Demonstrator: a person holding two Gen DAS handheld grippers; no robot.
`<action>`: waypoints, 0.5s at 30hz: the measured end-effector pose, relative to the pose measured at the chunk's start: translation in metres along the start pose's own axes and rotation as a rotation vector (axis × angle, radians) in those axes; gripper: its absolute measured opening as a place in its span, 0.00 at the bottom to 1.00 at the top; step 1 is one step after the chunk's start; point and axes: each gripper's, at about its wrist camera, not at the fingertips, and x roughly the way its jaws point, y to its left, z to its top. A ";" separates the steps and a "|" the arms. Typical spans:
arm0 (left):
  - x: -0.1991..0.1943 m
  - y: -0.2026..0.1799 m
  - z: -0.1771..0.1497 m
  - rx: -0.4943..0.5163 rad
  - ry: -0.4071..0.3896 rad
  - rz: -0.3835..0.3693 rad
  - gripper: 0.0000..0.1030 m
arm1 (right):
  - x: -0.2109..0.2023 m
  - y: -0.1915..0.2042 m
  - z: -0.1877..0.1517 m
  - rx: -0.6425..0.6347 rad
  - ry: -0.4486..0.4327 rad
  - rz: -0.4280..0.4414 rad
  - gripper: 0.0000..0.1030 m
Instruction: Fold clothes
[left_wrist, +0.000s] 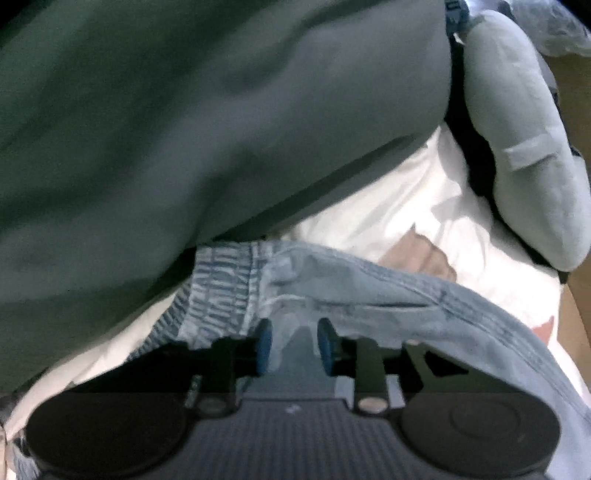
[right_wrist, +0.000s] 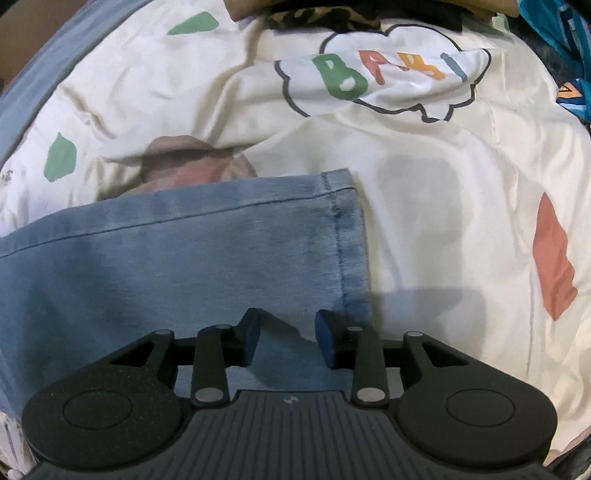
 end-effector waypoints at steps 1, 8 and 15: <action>-0.003 -0.001 -0.001 0.009 0.002 -0.004 0.30 | 0.002 0.009 -0.006 0.002 -0.007 0.001 0.39; 0.024 -0.019 -0.004 0.044 0.019 0.026 0.32 | 0.012 0.023 -0.022 0.006 -0.052 -0.016 0.39; 0.039 -0.024 0.009 -0.005 0.019 0.038 0.33 | 0.013 0.027 -0.030 -0.004 -0.085 -0.013 0.40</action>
